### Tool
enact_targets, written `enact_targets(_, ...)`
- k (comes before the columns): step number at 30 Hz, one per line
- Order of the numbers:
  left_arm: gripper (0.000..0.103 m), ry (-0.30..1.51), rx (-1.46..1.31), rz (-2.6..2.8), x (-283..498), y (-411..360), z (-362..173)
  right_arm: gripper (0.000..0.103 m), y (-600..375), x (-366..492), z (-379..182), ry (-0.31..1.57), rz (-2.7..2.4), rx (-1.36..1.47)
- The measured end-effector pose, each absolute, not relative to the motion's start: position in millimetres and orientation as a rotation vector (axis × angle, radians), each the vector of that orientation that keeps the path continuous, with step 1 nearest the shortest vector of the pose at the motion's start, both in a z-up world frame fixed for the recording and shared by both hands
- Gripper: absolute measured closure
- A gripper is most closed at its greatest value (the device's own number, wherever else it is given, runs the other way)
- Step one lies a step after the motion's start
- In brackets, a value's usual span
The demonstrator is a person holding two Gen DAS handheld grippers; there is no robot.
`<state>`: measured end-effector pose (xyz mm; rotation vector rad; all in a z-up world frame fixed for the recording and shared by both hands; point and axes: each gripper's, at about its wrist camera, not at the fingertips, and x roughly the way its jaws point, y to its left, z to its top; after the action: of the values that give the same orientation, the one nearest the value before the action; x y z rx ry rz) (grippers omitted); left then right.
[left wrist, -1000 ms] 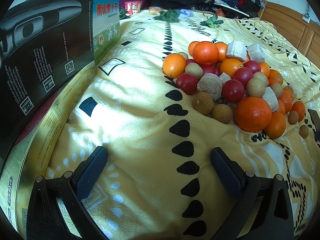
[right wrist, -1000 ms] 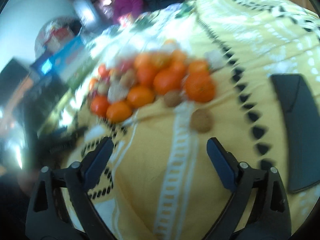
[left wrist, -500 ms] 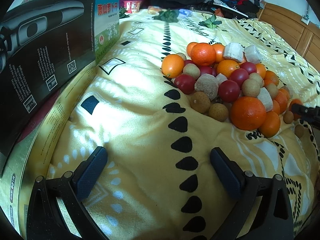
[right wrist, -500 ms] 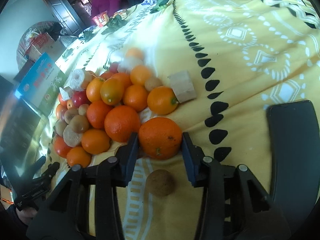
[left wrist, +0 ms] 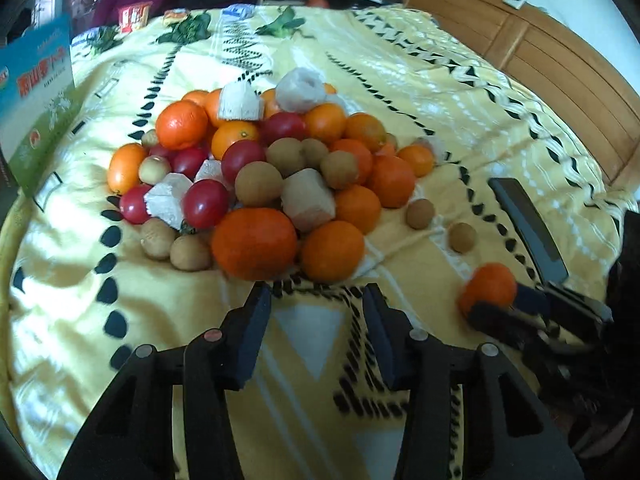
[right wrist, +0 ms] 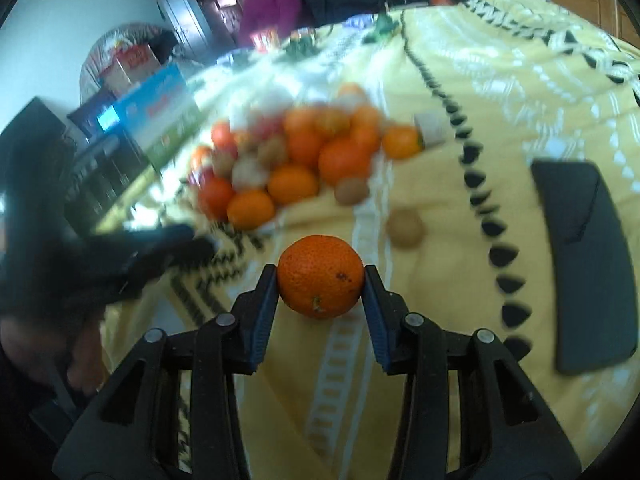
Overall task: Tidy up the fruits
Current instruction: 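Grasp a mandarin with the right tool while the left tool grasps another mandarin, then carry both held mandarins over to the steel basin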
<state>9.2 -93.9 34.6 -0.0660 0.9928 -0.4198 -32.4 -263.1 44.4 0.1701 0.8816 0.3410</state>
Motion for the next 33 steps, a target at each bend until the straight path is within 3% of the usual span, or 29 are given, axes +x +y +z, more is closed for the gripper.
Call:
enact_targets(10, 0.044, 1.003, -0.032, -0.449, 20.0, -115.3, 22.8, 0.06, -270.7, -28.8, 32.8, 0.891, 0.332, 0.248)
enact_targets(12, 0.045, 1.01, -0.038, -0.517, 15.1, -117.7, 27.1, 0.06, -269.8, -30.1, 33.5, 0.887, 0.329, 0.243)
enact_targets(14, 0.062, 1.03, -0.093, -0.587, 13.4, -111.7, 31.0, 0.06, -272.0, -30.9, 33.8, 0.884, 0.325, 0.251)
enact_targets(15, 0.064, 1.038, -0.121, -0.591, 14.9, -106.7, 31.0, 0.06, -273.9, -30.9, 33.6, 0.883, 0.321, 0.259)
enact_targets(33, 0.067, 0.975, -0.032, -0.486, 25.2, -126.9, 32.2, 0.06, -276.9, -29.9, 29.8, 0.894, 0.314, 0.26)
